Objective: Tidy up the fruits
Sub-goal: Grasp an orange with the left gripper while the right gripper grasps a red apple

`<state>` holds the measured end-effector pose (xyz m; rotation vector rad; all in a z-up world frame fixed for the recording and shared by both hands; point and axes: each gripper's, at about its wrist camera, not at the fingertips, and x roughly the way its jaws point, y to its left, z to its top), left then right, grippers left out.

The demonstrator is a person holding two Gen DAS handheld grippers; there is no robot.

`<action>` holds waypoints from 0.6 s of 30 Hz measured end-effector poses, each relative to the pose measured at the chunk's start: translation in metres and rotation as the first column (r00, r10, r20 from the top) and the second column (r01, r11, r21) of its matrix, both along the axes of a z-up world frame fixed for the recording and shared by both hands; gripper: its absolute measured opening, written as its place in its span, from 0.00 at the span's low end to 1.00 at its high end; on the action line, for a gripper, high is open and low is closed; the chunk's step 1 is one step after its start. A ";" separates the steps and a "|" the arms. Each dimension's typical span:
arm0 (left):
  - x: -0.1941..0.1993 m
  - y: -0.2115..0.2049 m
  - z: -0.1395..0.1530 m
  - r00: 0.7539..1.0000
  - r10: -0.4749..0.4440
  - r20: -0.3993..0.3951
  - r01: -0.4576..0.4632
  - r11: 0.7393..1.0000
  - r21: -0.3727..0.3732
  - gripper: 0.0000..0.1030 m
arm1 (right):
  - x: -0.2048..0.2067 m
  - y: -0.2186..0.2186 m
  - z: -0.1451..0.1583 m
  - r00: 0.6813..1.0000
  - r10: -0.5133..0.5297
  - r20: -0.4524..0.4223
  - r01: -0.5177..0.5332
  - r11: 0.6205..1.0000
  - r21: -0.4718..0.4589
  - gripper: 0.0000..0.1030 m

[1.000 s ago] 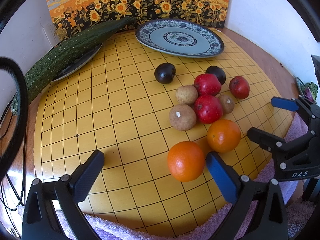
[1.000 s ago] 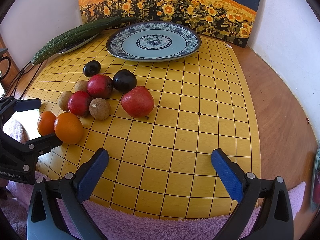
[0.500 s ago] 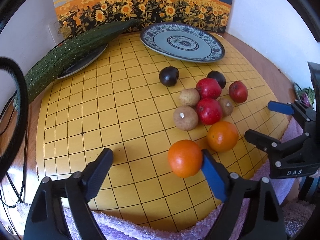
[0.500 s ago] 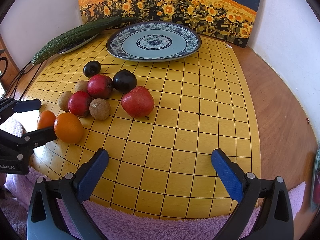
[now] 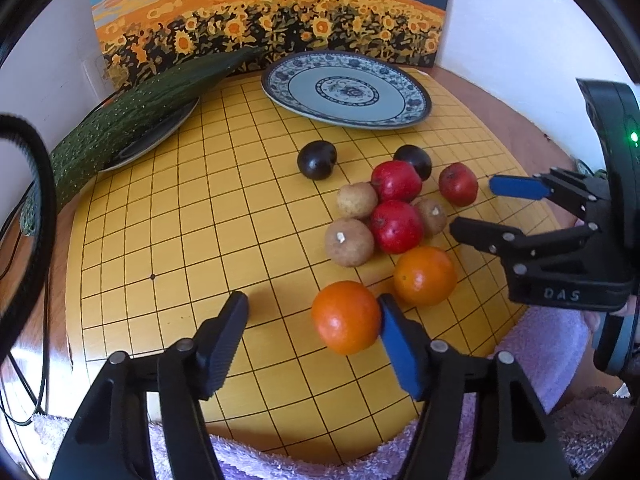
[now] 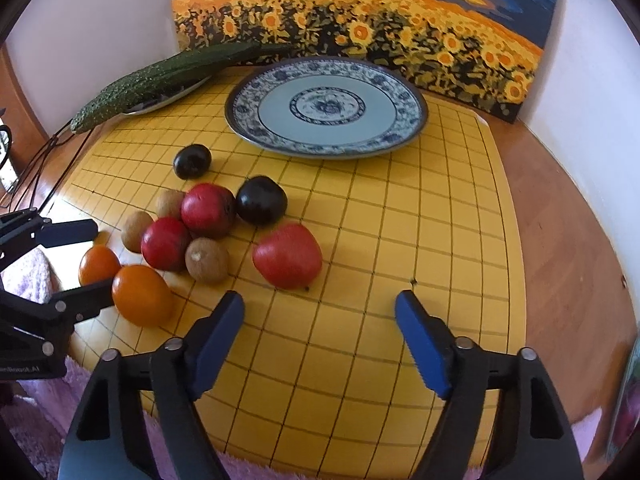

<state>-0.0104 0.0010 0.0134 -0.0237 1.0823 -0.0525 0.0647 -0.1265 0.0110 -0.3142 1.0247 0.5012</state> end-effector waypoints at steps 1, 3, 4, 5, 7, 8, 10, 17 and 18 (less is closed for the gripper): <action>0.000 0.000 0.000 1.000 -0.003 0.002 0.003 1.000 -0.002 0.61 | 0.001 0.001 0.001 1.000 0.005 0.002 -0.005 1.000 0.002 0.70; 0.001 -0.001 0.001 1.000 -0.009 0.004 0.009 1.000 -0.005 0.56 | 0.003 0.004 0.002 1.000 0.013 0.006 -0.013 1.000 0.006 0.66; 0.002 -0.001 0.001 1.000 -0.012 0.005 0.012 1.000 -0.007 0.52 | 0.004 0.006 0.003 1.000 0.016 0.009 -0.016 1.000 0.009 0.62; 0.001 -0.001 0.001 1.000 -0.014 0.006 0.014 1.000 -0.010 0.49 | 0.004 0.007 0.005 1.000 0.020 0.012 -0.020 1.000 0.011 0.58; 0.002 -0.002 0.001 1.000 -0.019 0.008 0.020 1.000 -0.018 0.42 | 0.004 0.009 0.006 1.000 0.024 0.017 -0.024 1.000 0.015 0.52; 0.002 -0.002 0.001 1.000 -0.022 0.009 0.022 0.999 -0.023 0.40 | 0.004 0.009 0.007 1.000 0.025 0.020 -0.025 1.000 0.019 0.47; 0.002 -0.002 0.002 1.000 -0.028 0.009 0.029 0.999 -0.034 0.35 | 0.003 0.010 0.009 0.999 0.027 0.021 -0.027 0.999 0.033 0.38; 0.002 0.001 0.002 1.000 -0.016 0.009 0.016 0.999 -0.036 0.34 | -0.001 0.006 0.011 1.000 0.005 0.005 -0.005 0.996 0.087 0.32; 0.002 0.002 0.002 1.000 -0.011 0.009 0.011 0.999 -0.040 0.34 | -0.002 0.005 0.012 1.000 0.000 -0.001 0.000 0.996 0.094 0.32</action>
